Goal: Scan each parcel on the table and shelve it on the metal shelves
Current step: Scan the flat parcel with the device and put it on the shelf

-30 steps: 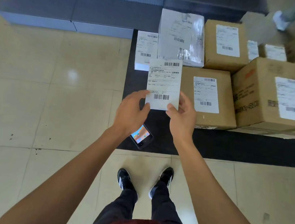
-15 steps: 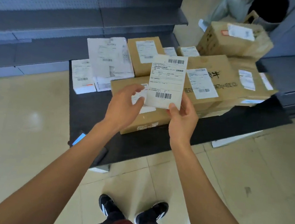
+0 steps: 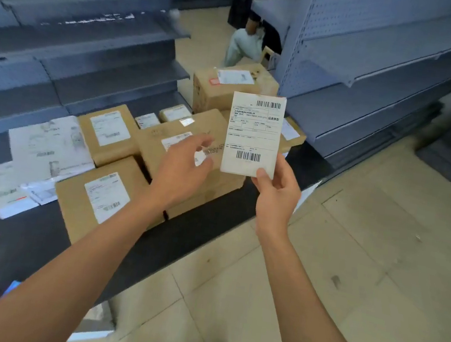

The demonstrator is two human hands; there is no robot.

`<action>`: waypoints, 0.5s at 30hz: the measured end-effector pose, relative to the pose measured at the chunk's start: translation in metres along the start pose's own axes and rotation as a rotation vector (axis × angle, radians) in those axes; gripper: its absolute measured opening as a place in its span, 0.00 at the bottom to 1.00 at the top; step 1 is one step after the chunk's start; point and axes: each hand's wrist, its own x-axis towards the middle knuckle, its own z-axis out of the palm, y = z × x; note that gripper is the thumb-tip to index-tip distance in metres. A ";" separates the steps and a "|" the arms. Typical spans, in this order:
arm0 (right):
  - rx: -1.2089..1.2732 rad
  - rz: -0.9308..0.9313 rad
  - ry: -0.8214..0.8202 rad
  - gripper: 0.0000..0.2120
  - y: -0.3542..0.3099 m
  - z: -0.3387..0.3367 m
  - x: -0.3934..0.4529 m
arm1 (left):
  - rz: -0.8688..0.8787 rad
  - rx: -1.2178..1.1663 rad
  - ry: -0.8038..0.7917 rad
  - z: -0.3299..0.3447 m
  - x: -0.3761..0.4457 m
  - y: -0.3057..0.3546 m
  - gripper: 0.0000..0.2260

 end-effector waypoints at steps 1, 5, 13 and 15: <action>0.013 -0.012 0.016 0.24 -0.004 -0.012 0.008 | 0.008 -0.001 -0.007 0.008 0.006 0.012 0.19; 0.081 -0.054 0.055 0.24 -0.019 -0.055 0.033 | 0.030 -0.048 -0.037 0.038 0.024 0.058 0.19; 0.108 -0.106 0.166 0.23 -0.039 -0.109 0.084 | 0.072 -0.125 -0.077 0.088 0.064 0.109 0.18; 0.120 -0.108 0.188 0.23 -0.041 -0.116 0.098 | 0.067 -0.139 -0.089 0.102 0.078 0.113 0.16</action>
